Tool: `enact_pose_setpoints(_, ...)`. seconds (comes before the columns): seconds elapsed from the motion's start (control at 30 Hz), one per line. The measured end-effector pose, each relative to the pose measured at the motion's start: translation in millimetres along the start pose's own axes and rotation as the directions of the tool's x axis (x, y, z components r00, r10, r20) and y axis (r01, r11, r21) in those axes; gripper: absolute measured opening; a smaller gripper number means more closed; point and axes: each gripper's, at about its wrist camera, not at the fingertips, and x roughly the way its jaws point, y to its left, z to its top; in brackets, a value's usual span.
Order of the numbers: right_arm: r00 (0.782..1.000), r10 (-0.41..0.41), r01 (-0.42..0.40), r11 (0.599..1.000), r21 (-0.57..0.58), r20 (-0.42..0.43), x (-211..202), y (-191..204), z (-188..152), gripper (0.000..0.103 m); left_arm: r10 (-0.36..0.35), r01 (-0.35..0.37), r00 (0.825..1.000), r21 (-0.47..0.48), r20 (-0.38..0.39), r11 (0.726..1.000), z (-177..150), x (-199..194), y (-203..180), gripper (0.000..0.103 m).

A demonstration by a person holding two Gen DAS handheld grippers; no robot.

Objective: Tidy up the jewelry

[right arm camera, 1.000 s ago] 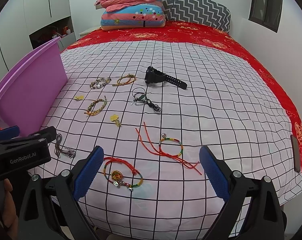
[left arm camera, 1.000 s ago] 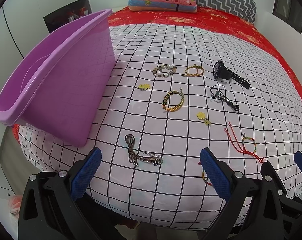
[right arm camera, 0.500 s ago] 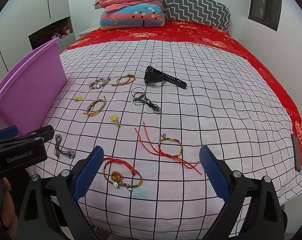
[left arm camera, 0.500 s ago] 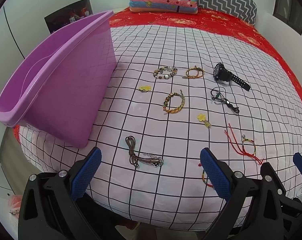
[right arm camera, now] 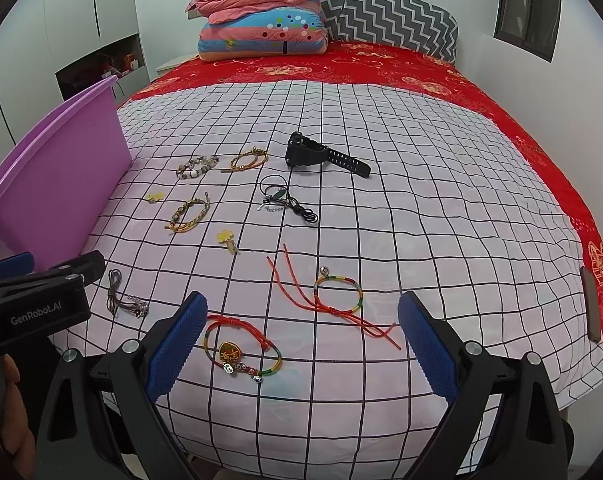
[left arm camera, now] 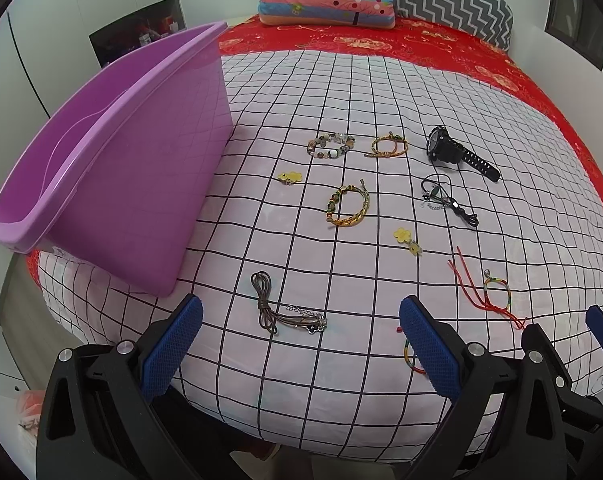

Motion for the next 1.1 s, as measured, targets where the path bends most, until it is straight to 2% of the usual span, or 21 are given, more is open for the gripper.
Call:
enact_pose_setpoints(0.93, 1.0, -0.003, 0.003, 1.0, -0.009, 0.011, 0.3, 1.2, -2.5, 0.092, 0.006, -0.006, 1.0, -0.003, 0.0, 1.0, -5.0, 2.7, 3.1, 0.097)
enact_pose_setpoints(1.1, 0.999, 0.039, -0.039, 0.999, 0.011, -0.019, 8.0, -4.5, -8.5, 0.092, 0.004, -0.004, 1.0, -0.003, -0.003, 1.0, -7.4, 8.6, 7.0, 0.097)
